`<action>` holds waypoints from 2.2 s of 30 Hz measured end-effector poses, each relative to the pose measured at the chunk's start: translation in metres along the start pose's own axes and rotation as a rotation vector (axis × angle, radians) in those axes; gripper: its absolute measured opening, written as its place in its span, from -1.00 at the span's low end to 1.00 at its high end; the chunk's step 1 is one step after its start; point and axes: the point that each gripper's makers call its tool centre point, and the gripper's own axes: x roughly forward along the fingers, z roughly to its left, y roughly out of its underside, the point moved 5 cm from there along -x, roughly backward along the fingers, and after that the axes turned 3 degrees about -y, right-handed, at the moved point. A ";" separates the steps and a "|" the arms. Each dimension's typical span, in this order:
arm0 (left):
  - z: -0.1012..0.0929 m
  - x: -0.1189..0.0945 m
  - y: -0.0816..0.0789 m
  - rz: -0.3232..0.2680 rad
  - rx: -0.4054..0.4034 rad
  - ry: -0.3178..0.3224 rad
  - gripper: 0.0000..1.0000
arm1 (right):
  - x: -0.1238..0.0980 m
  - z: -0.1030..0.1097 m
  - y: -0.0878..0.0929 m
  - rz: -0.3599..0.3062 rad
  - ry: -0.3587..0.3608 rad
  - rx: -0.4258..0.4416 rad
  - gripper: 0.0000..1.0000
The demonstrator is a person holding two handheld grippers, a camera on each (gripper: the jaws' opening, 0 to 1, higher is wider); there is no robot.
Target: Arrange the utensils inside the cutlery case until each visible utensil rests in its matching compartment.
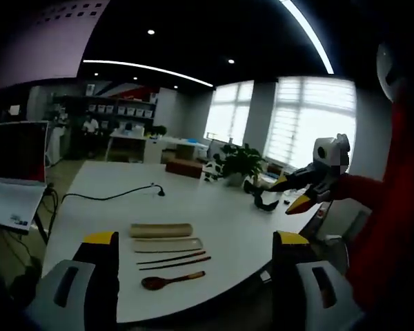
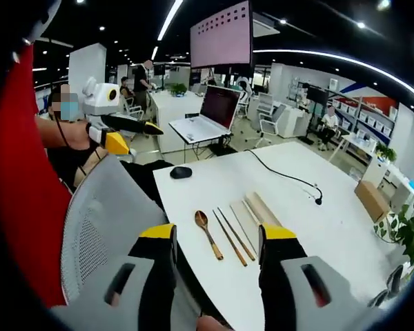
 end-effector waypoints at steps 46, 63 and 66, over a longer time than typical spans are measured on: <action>0.017 -0.041 0.013 0.092 0.055 0.035 0.88 | 0.031 -0.021 -0.014 0.139 0.139 0.013 -0.58; 0.030 -0.021 0.015 0.144 0.074 0.053 0.79 | 0.058 -0.030 -0.006 0.174 0.136 0.038 -0.62; 0.028 -0.019 0.013 0.146 0.084 0.060 0.78 | 0.066 -0.029 -0.007 0.170 0.120 0.021 -0.58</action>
